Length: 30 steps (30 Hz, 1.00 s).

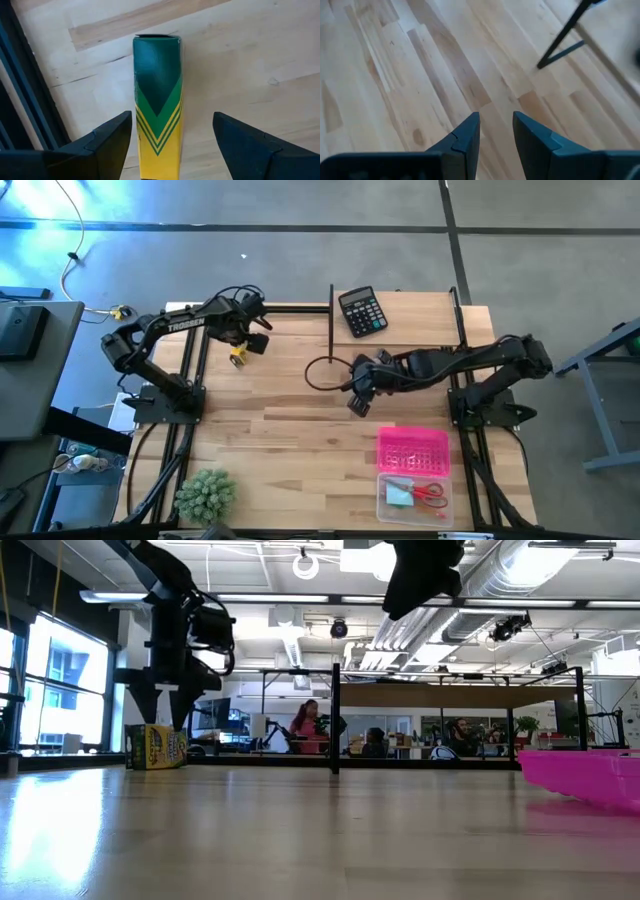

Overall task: Pack school essentials
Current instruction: Put the yellow crayon box into the supply box

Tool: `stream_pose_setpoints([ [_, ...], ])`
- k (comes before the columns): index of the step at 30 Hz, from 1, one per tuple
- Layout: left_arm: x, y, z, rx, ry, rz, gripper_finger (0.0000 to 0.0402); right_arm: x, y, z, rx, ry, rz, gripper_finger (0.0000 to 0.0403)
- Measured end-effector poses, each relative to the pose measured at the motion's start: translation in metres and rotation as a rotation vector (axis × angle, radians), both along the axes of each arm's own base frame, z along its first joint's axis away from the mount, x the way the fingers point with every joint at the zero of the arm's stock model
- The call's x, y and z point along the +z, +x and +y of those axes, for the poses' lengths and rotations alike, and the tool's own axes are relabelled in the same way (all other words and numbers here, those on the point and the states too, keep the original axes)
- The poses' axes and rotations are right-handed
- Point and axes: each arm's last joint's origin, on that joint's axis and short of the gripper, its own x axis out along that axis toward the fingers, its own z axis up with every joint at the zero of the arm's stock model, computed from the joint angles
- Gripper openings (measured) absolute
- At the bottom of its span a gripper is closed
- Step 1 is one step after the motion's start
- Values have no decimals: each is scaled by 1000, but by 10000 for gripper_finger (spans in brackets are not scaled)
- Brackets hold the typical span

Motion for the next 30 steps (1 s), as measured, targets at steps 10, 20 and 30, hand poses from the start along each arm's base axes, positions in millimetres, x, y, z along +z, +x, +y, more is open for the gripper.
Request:
stream_pose_setpoints([
  [10,-12,3,4,-8,-44,34,220,30,-4,-8,5,-40,16,108],
  [20,-13,5,2,-55,-63,25,167,35,-5,-8,20,-49,10,108],
  [30,-13,6,1,-116,-97,-3,110,35,-5,-8,-4,-31,1,108],
])
